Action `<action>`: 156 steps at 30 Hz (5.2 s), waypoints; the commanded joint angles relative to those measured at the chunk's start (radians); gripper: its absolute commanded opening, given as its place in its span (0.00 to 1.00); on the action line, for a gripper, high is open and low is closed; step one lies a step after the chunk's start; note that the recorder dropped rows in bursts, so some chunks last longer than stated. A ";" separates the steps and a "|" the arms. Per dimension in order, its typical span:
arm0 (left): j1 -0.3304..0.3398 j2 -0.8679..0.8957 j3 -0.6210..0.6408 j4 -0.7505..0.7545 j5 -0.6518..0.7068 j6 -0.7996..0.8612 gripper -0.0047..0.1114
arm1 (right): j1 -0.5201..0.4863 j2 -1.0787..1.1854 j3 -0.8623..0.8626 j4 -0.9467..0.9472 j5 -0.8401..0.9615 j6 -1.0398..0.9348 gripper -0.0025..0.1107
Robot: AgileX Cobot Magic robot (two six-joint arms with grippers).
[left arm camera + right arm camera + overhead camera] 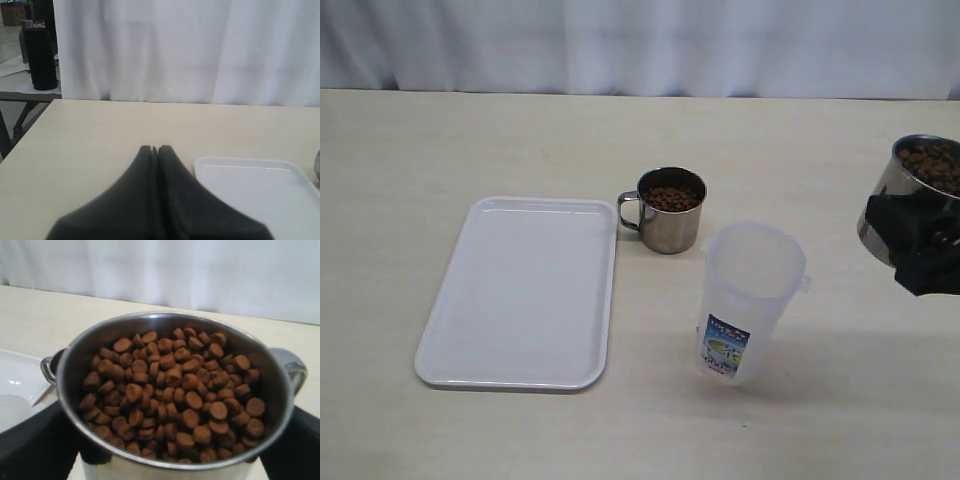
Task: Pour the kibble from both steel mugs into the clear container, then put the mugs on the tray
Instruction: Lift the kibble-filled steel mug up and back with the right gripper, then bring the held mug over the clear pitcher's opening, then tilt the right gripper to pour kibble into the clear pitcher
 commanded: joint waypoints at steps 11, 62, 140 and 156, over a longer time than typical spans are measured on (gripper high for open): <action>0.001 -0.002 0.003 0.003 -0.006 0.000 0.04 | -0.008 -0.007 -0.014 0.265 0.013 -0.275 0.06; 0.001 -0.002 0.003 0.003 -0.006 0.000 0.04 | 0.533 0.192 -0.274 -0.323 0.614 -0.312 0.06; 0.001 -0.002 0.003 0.003 -0.006 0.000 0.04 | 0.874 0.269 -0.265 -0.615 0.976 -0.484 0.06; 0.001 -0.002 0.003 0.003 -0.006 0.000 0.04 | 0.874 0.269 -0.265 -0.587 0.976 -0.601 0.06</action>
